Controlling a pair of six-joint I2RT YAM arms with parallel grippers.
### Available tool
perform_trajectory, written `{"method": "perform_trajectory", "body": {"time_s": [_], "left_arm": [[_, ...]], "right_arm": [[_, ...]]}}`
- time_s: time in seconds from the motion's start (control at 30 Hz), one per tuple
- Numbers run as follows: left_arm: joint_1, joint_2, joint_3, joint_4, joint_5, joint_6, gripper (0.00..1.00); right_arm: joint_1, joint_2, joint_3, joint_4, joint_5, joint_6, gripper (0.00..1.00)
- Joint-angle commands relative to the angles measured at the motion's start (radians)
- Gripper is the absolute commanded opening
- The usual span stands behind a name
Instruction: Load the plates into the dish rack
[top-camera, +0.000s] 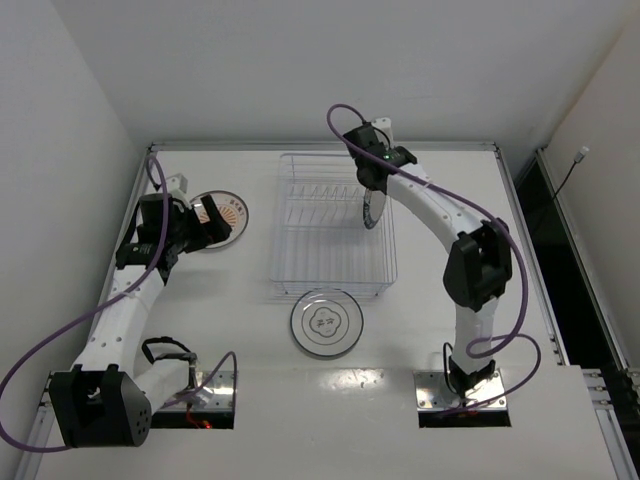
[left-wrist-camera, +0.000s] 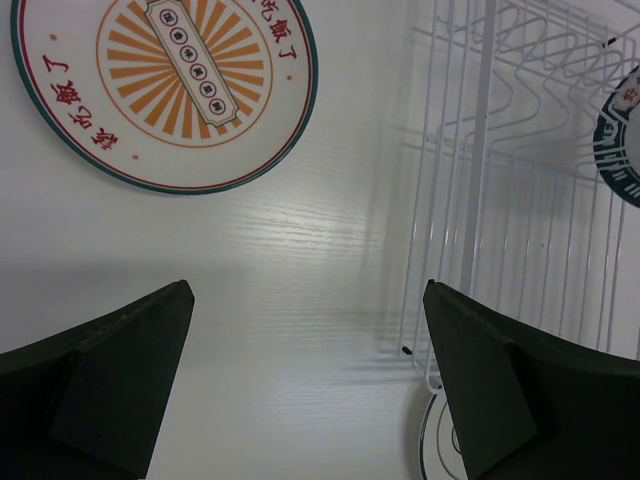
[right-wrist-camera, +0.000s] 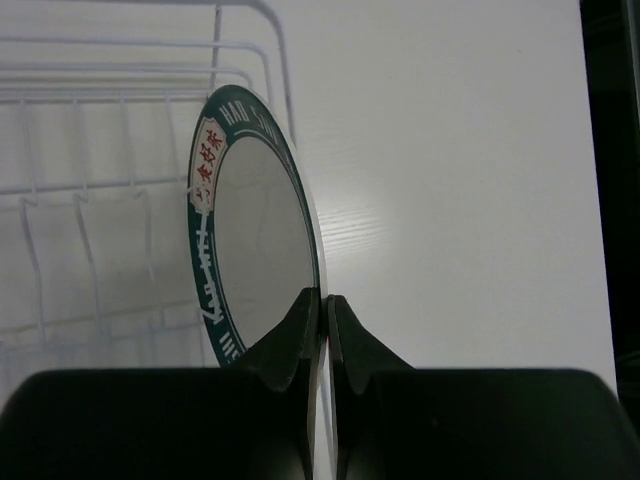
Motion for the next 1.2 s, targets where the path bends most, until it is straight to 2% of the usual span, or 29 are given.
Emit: {"method": "perform_trajectory", "body": {"time_s": [0.0,0.1,0.2,0.27,0.33,0.4,0.43,0.53,0.57,0.67,0.73,0.77,0.83,0.87,0.93,0.97,1.03,1.17], "left_arm": [[-0.004,-0.02,0.0,0.004,-0.025,0.01,1.0],[-0.004,-0.002,0.0,-0.007,-0.055,0.001,1.0],[-0.004,0.026,0.0,-0.017,-0.094,-0.008,1.0],[-0.004,0.041,0.011,-0.042,-0.164,-0.031,1.0],[0.005,0.054,0.022,-0.06,-0.202,-0.06,1.0],[0.02,0.064,0.022,-0.071,-0.235,-0.102,1.0],[0.042,0.064,0.031,-0.071,-0.235,-0.149,1.0],[0.074,0.077,0.04,-0.083,-0.259,-0.24,1.0],[0.085,0.107,0.04,-0.07,-0.232,-0.281,1.0],[0.124,0.156,0.04,-0.019,-0.198,-0.349,1.0],[0.157,0.221,0.01,0.03,-0.114,-0.367,1.0],[0.192,0.244,-0.022,0.102,-0.079,-0.378,1.0],[0.241,0.3,-0.082,0.253,0.108,-0.402,0.91],[0.253,0.317,-0.099,0.301,0.109,-0.416,0.91],[0.264,0.327,-0.133,0.396,0.199,-0.447,0.91],[0.273,0.327,-0.165,0.502,0.233,-0.474,0.99],[0.273,0.317,-0.165,0.519,0.253,-0.484,1.0],[0.273,0.379,-0.054,0.389,0.222,-0.469,0.97]], "right_arm": [[0.022,0.004,0.029,0.012,0.034,-0.009,0.0],[0.032,0.014,0.009,0.025,0.006,-0.021,0.0],[0.032,-0.014,-0.002,0.034,-0.04,-0.012,0.13],[0.032,-0.054,-0.011,0.034,-0.078,-0.012,0.3],[0.032,-0.086,-0.022,0.046,-0.119,-0.012,0.35],[0.032,-0.135,-0.022,0.046,-0.173,-0.012,0.51],[0.032,-0.152,-0.022,0.037,-0.187,-0.012,0.65],[0.032,-0.212,-0.033,0.026,-0.243,-0.012,0.78],[0.032,-0.257,-0.047,0.016,-0.257,-0.003,1.0],[0.032,-0.357,-0.105,0.037,-0.388,-0.003,1.0],[0.023,-0.4,-0.142,0.058,-0.492,-0.003,1.0],[0.023,-0.42,-0.175,0.058,-0.52,-0.003,1.0],[0.023,-0.494,-0.223,0.068,-0.604,-0.003,1.0],[0.023,-0.494,-0.24,0.08,-0.604,-0.003,1.0],[0.023,-0.563,-0.298,0.115,-0.656,-0.015,1.0],[0.023,-0.586,-0.315,0.127,-0.678,-0.025,1.0],[0.023,-0.632,-0.338,0.137,-0.678,-0.044,1.0],[0.023,-0.644,-0.338,0.095,-0.632,-0.064,1.0]]}}
